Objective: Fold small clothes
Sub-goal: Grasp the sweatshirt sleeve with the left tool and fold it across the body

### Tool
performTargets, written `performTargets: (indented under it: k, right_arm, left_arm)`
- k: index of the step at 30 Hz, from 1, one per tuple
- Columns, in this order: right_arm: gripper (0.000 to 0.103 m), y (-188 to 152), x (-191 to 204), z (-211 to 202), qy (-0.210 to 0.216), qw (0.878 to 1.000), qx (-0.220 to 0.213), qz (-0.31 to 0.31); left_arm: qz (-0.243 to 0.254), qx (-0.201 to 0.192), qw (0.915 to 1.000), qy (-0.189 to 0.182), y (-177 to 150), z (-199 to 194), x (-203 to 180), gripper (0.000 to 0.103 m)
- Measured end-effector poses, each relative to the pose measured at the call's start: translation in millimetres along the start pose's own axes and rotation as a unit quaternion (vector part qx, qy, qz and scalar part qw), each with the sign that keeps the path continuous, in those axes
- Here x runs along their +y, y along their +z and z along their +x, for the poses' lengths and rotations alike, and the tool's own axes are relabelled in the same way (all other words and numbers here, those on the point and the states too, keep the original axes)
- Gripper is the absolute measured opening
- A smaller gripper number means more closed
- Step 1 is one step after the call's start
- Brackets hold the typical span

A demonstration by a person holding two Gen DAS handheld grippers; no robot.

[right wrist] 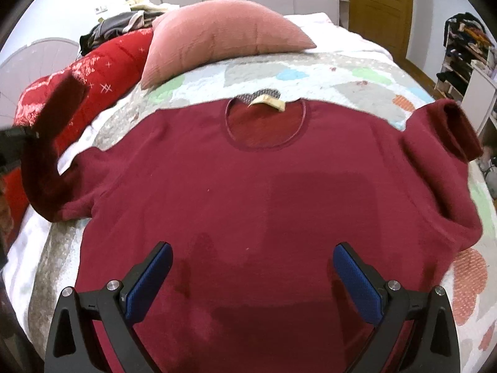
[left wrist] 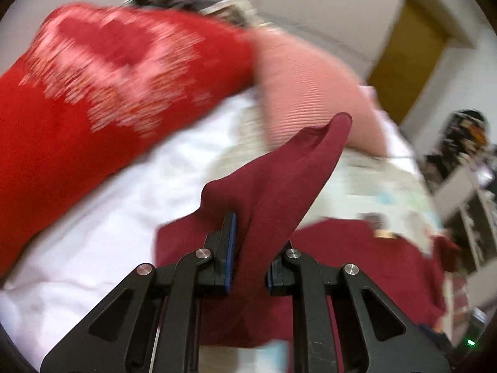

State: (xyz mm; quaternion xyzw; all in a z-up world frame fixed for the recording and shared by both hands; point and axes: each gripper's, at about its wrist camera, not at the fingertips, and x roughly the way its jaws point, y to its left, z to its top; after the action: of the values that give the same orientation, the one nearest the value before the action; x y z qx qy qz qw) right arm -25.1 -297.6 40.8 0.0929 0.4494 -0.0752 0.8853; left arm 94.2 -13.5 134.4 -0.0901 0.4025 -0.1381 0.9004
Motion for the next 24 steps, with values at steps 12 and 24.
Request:
performTargets:
  k: [12,24]
  right_arm:
    - [0.103,6,-74,-23,-0.031,0.997,-0.019,0.074]
    - [0.103,26,-98,-20,0.000,0.996,-0.037,0.087]
  left_arm:
    - [0.054,0.095,0.9871,-0.117,-110,73,-144,0.014]
    - [0.161,0.042,0.9825,-0.084,-118,7,-123,0.055]
